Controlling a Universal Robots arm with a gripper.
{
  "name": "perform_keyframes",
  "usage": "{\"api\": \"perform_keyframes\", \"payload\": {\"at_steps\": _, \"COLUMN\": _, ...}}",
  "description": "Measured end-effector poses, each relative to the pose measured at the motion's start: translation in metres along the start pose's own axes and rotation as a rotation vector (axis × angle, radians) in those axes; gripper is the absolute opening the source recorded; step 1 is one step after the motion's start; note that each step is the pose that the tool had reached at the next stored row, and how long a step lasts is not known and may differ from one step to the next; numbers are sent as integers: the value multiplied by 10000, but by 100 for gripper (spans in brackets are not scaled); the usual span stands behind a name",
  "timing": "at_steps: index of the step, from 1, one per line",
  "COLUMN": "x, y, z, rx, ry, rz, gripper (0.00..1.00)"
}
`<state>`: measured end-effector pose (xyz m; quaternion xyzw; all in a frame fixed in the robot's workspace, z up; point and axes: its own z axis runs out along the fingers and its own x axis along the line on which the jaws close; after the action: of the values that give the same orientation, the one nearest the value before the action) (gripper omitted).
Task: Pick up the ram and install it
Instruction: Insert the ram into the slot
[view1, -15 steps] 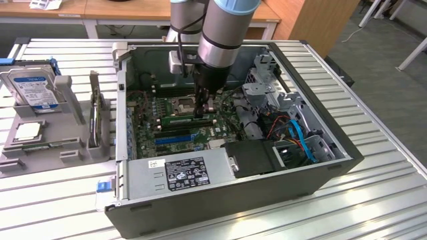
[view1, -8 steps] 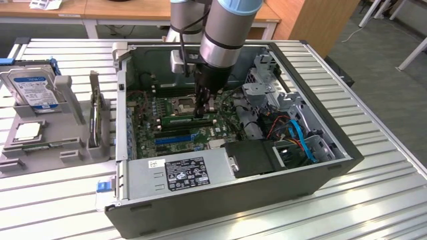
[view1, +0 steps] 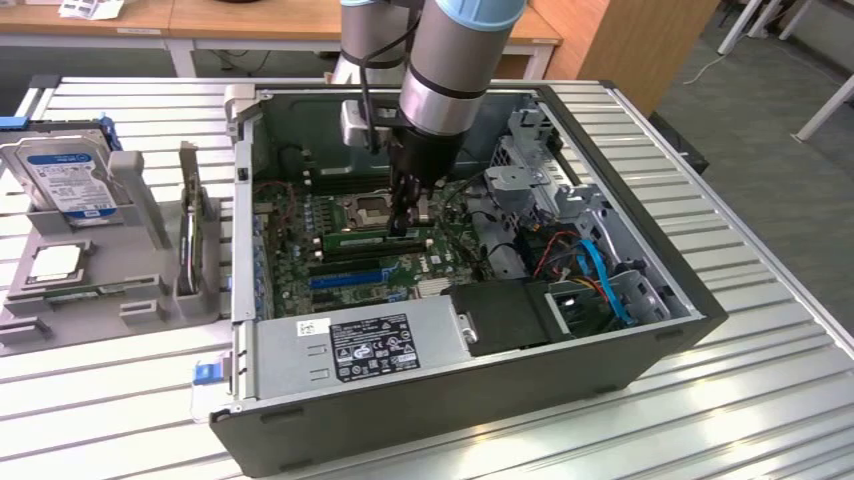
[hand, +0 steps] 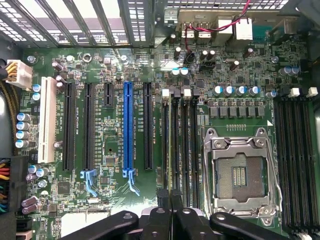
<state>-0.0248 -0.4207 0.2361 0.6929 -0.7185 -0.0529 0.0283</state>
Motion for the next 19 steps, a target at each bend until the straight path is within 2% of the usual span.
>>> {"api": "perform_keyframes", "payload": {"at_steps": 5, "x": 0, "y": -1, "z": 2, "rx": -5, "ry": 33, "rz": -156, "gripper": 11}}
{"api": "perform_keyframes", "payload": {"at_steps": 19, "x": 1, "y": -2, "z": 19, "rx": -5, "ry": 34, "rz": -163, "gripper": 11}}
